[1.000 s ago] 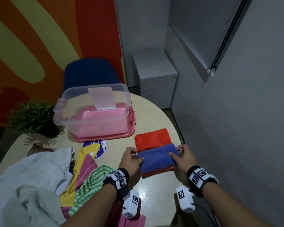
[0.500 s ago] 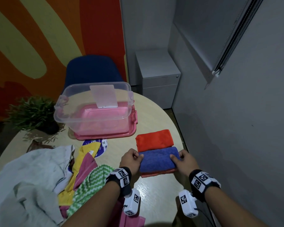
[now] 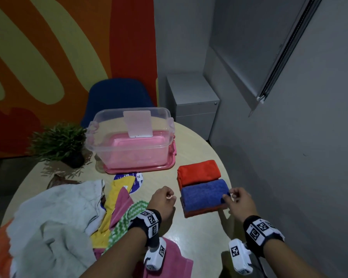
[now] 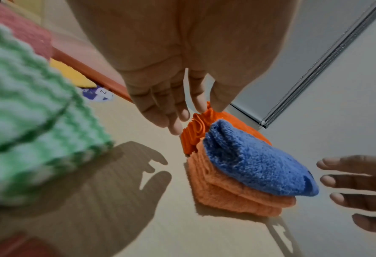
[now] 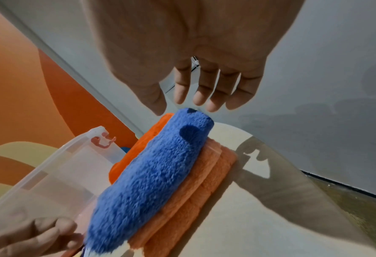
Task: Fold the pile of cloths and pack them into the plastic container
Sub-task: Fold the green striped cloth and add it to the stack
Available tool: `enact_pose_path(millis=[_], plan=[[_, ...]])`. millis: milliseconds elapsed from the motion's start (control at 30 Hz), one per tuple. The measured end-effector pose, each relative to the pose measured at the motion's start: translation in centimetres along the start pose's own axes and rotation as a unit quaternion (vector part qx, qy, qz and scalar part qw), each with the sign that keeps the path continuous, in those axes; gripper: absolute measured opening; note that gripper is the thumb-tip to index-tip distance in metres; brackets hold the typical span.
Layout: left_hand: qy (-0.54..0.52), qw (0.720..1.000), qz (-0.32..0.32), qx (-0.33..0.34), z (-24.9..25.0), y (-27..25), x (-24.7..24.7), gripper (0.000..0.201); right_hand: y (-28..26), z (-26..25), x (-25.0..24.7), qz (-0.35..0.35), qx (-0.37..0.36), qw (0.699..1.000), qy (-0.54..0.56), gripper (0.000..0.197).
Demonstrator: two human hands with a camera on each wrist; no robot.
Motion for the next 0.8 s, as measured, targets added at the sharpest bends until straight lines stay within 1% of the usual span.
enact_pose_path(millis=[33,100,167,233,267,333,400,433,467,500,567,633,667,733,800], plan=[[0.012,1.000,-0.008,0.009,-0.6,-0.3,-0.5,0.001,-0.6,0.0,0.3,0.004,-0.003,1.000,0.001,0.021],[0.029,0.999,-0.010,0.020,-1.6,-1.1,-1.6,0.007,-2.1,-0.4,1.0,0.007,-0.005,1.000,-0.001,0.019],[0.050,0.998,-0.004,0.028,-2.7,-2.0,-3.0,0.013,-4.0,-0.9,2.1,-0.013,-0.004,1.000,0.002,0.013],[0.108,0.993,-0.005,0.055,-4.0,-2.9,-4.4,0.014,-6.3,-1.8,3.5,-0.068,-0.021,0.997,-0.015,0.005],[0.147,0.986,-0.006,0.073,-4.7,-3.3,-5.2,0.014,-7.4,-2.4,4.3,-0.101,-0.037,0.994,-0.031,0.004],[0.248,0.964,-0.005,0.100,-6.5,-3.9,-6.7,0.018,-9.6,-3.4,6.2,-0.176,-0.057,0.982,-0.042,0.010],[0.326,0.941,0.000,0.091,-8.5,-4.6,-8.3,0.034,-11.3,-3.9,8.3,-0.231,-0.072,0.968,-0.065,0.010],[0.340,0.938,0.000,0.072,-9.5,-4.9,-9.1,0.041,-12.2,-4.1,9.4,-0.250,-0.074,0.963,-0.074,0.009],[0.337,0.940,0.002,0.054,-10.5,-5.1,-9.8,0.045,-13.0,-4.2,10.4,-0.263,-0.080,0.958,-0.077,0.006],[0.320,0.947,0.002,0.033,-11.2,-5.2,-10.4,0.042,-13.8,-4.4,11.4,-0.271,-0.088,0.955,-0.080,0.003],[0.266,0.964,0.009,0.012,-12.0,-5.5,-11.6,0.026,-15.2,-5.4,12.9,-0.281,-0.114,0.949,-0.085,0.005],[0.186,0.982,0.028,0.017,-12.2,-5.7,-12.6,0.010,-16.1,-6.7,14.0,-0.290,-0.140,0.943,-0.086,0.018],[0.143,0.989,0.036,0.026,-12.2,-5.8,-13.1,0.005,-16.4,-7.5,14.4,-0.292,-0.152,0.942,-0.070,0.022],[0.073,0.996,0.030,0.037,-12.0,-6.3,-14.0,0.011,-16.9,-9.0,15.0,-0.277,-0.185,0.942,-0.046,0.037],[-0.008,0.999,-0.010,0.039,-11.5,-6.7,-15.2,0.019,-17.1,-10.9,15.2,-0.252,-0.241,0.936,-0.046,0.063]])
Point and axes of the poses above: each hand's wrist, its own y-axis towards the middle knuckle, its own x-axis out of the palm, z = x × y, the point moved 2 cm from there along y, towards the middle knuckle, and after that the axes turned 7 degrees about z, right-handed, at the moved point
